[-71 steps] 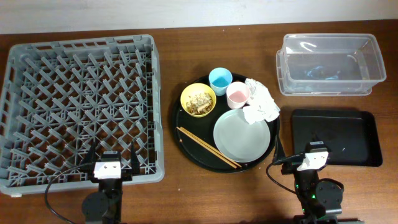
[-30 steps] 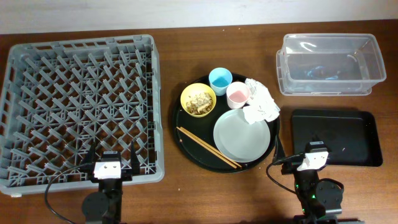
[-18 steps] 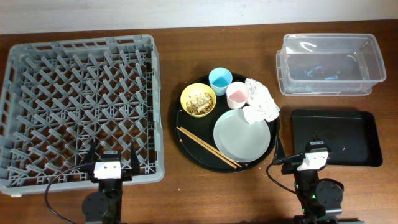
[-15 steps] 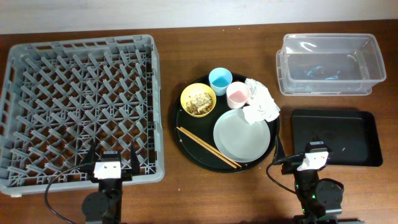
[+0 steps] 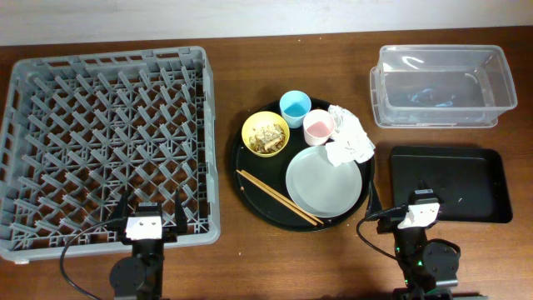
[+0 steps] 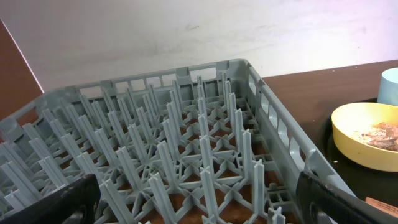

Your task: Sort waste into correct bins and load items into the dishwasher rack

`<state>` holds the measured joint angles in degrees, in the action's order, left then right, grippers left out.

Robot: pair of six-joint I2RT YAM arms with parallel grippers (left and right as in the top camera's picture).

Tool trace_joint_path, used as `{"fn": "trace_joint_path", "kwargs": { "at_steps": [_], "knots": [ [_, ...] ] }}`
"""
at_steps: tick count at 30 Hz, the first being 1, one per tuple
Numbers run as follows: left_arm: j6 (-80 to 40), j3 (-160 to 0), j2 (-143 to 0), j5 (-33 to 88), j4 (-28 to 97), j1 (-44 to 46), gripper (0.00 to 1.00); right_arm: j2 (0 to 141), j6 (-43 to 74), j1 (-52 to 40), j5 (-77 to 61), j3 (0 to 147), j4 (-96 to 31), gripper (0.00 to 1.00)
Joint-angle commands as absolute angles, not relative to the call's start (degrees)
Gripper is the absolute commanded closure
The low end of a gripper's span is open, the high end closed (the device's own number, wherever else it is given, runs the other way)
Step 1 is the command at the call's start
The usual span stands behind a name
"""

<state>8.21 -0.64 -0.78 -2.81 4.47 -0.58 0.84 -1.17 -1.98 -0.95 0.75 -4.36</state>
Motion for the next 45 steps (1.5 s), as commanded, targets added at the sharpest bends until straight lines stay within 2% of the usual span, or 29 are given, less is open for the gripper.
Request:
{"fn": "trace_joint_path", "kwargs": {
  "at_steps": [1,4,6,7,9,13,16,18,24,30,33,38,41,45],
  "knots": [
    [7.66,-0.54,-0.34,-0.71,3.09,-0.86,0.01,0.36,-1.26,-2.24,-0.84,0.32,-4.49,0.01],
    [-0.58,-0.54,-0.34,15.09,-4.84,-0.86,0.01,0.36,-1.26,-2.24,-0.84,0.32,-4.49,0.01],
    [-4.10,-0.54,-0.34,35.27,-12.64,-0.89,0.01,0.36,-1.26,-2.24,-0.84,0.32,-4.49,0.01],
    [-4.10,-0.54,-0.34,40.80,-17.32,-0.89,0.01,0.36,-1.26,-2.24,-0.84,0.32,-4.49,0.01],
    [-4.10,-0.54,-0.34,44.53,-24.18,-0.89,0.01,0.36,-1.26,-2.24,-0.84,0.32,-4.49,0.02],
    [-4.12,-0.54,-0.34,44.16,-34.65,-0.86,0.01,0.36,-1.26,-2.24,-0.84,0.32,-4.49,0.01],
    [-4.10,-1.61,-0.36,43.86,-37.67,-0.89,0.01,0.36,-1.26,-2.24,-0.84,0.32,-4.49,0.01],
    [-4.10,-3.90,-0.99,42.37,-34.79,-0.93,0.01,0.36,-1.26,-2.24,-0.84,0.32,-4.49,0.01],
    [0.30,-21.23,-12.91,45.08,-13.96,-0.93,0.01,0.36,-1.26,-2.24,-0.84,0.32,-4.49,0.01],
    [7.90,-49.60,-38.76,53.36,18.33,-0.91,0.01,0.36,-1.26,-2.24,-0.84,0.32,-4.49,0.01],
    [8.05,-60.36,-49.58,60.23,29.19,-0.91,0.01,0.36,-1.26,-2.24,-0.84,0.32,-4.49,0.01],
    [6.87,-65.06,-59.44,71.64,26.92,-0.73,0.01,0.36,-1.26,-2.24,-0.84,0.32,-4.49,0.01],
    [0.67,-66.81,-63.11,63.40,26.61,1.56,0.01,0.36,-1.26,-2.24,-0.84,0.32,-4.49,0.01],
    [1.15,-72.99,-68.45,46.46,30.33,11.73,0.01,0.36,-1.26,-2.24,-0.84,0.32,-4.49,0.01]
  ]
}}
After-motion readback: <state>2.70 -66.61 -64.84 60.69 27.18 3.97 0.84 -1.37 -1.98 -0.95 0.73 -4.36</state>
